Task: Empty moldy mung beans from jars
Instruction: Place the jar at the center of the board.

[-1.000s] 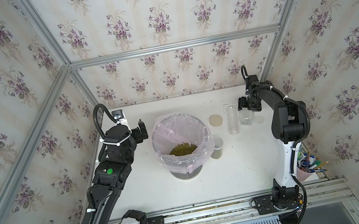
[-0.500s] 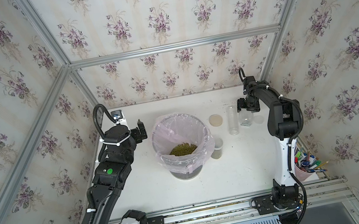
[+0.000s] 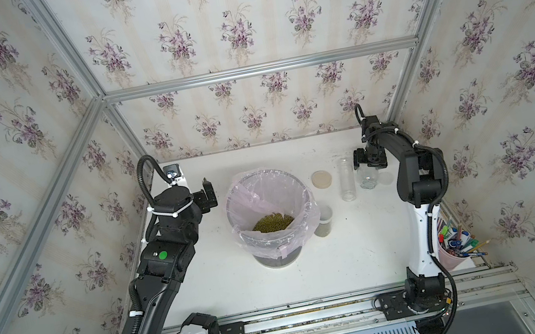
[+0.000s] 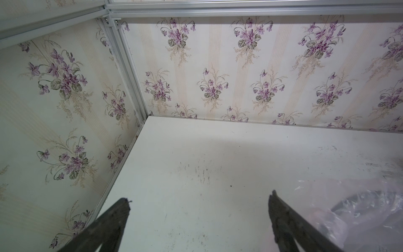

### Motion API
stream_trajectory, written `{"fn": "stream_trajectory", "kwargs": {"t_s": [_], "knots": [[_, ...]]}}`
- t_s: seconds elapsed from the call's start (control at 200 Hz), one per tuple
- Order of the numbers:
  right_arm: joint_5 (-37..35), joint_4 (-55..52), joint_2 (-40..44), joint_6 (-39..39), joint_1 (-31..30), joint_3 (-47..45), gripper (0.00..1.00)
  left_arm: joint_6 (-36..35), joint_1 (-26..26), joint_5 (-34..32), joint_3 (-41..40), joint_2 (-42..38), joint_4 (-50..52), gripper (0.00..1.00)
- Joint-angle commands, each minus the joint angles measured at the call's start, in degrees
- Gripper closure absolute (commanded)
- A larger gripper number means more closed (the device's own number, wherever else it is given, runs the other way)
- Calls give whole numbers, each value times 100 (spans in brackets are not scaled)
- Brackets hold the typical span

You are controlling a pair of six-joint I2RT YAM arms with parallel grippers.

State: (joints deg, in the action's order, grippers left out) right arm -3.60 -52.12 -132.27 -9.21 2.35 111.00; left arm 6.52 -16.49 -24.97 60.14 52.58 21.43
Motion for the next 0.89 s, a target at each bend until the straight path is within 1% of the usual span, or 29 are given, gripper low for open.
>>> {"fn": "stream_trajectory", "kwargs": {"t_s": [0.0, 0.185, 0.28, 0.455, 0.704, 0.814, 0.889], "knots": [[-167, -115, -15, 7, 11, -100, 38, 61, 15, -13, 6, 8, -174, 0], [-196, -44, 95, -16, 29, -210, 30, 39, 20, -27, 0, 7, -174, 0], [-179, -51, 129, -32, 29, -210, 27, 36, 14, -48, -2, -6, -174, 1], [-225, -75, 187, -58, 29, -199, 17, 33, 23, -33, 6, 7, -174, 1], [-223, -87, 223, -71, 29, -228, 8, 20, 32, -26, -2, 5, -170, 0], [-205, -76, 304, -96, 29, -221, 2, 16, 32, 10, 6, 0, -174, 0], [-223, -81, 362, -107, 29, -227, 0, 10, 32, 10, 5, -2, -173, 0]]}}
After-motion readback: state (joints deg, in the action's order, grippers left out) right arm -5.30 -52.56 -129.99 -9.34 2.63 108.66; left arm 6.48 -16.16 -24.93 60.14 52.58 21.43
